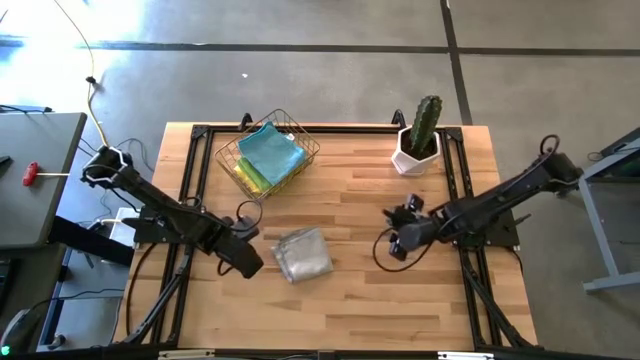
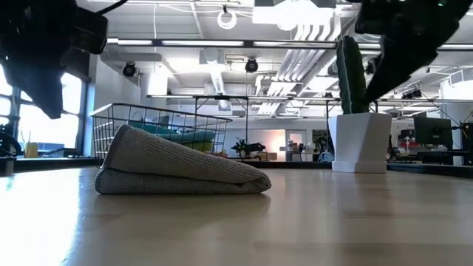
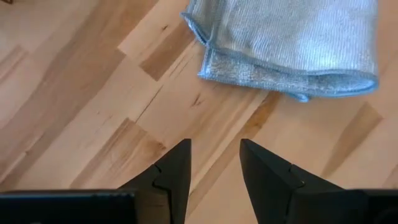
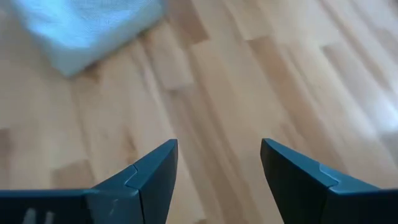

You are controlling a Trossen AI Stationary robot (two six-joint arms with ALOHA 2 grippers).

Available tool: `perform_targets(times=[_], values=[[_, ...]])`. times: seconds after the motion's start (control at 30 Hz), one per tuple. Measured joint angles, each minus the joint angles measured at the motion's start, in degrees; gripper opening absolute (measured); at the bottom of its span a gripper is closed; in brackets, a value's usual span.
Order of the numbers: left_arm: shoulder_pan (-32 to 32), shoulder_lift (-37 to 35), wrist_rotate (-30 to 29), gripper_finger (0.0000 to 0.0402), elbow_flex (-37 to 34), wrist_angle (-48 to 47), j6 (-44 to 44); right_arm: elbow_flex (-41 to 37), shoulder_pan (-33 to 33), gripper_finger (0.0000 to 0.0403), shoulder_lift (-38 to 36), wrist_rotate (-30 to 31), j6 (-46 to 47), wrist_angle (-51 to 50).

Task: Fold microfiber towels
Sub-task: Put the folded gray microfiber towel into the wire basket

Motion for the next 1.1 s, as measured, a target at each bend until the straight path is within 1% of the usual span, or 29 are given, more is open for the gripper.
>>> perform_targets(times=[0.07, 0.13, 0.33, 0.43, 0.5, 0.57, 0.63, 0.7, 0.83, 0.93, 1.03, 1.1], values=[[0.01, 0.23, -0.17, 0.0128, 0.05, -0.71, -0.63, 0.00, 1.75, 0.0224, 0.00, 2.85, 2.51, -3.23], [0.32, 0.14, -0.48, 0.0128, -0.01, -1.62, -1.17, -0.02, 2.85, 0.0224, -0.11, 5.08, 5.44, -8.96], [1.70, 0.17, -1.24, 0.0128, 0.00, -1.92, -2.12, -0.07, 3.38, 0.0224, -2.13, 8.89, 12.17, -21.15], [2.12, 0.20, -1.26, 0.0128, 0.00, -1.97, -2.72, -2.27, 3.35, 0.0224, -6.18, 11.19, 16.27, -26.92], [2.15, 0.17, -1.38, 0.0128, 0.00, -2.00, -3.08, -5.41, 3.35, 0.0224, -10.72, 11.18, 20.09, -29.11], [2.15, 0.20, -1.68, 0.0128, 0.00, -2.07, -3.63, -9.21, 3.35, 0.0224, -16.22, 11.15, 24.42, -28.58], [2.15, 0.20, -1.85, 0.0128, 0.00, -1.86, -3.81, -13.10, 3.79, 0.0224, -22.20, 10.95, 26.11, -24.22], [2.40, 0.20, -1.98, 0.0128, 0.00, -1.80, -4.22, -16.83, 4.38, 0.0224, -27.84, 10.94, 24.32, -16.25], [3.05, 0.20, -3.10, 0.0128, 0.00, -1.43, -4.22, -24.97, 5.08, 0.0224, -37.49, 9.24, 11.88, 3.50], [3.24, 0.20, -4.43, 0.0128, 0.00, -0.36, -4.22, -31.40, 4.98, 0.0224, -43.24, 5.19, 1.72, 18.51], [3.22, 0.20, -4.91, 0.0128, 0.00, 1.79, -4.09, -37.67, 4.84, 0.0224, -47.49, 2.06, -5.39, 31.91], [3.21, 0.20, -4.72, 0.0128, 0.00, 3.33, -3.68, -41.33, 4.84, 0.0224, -49.63, 0.31, -8.50, 39.65]])
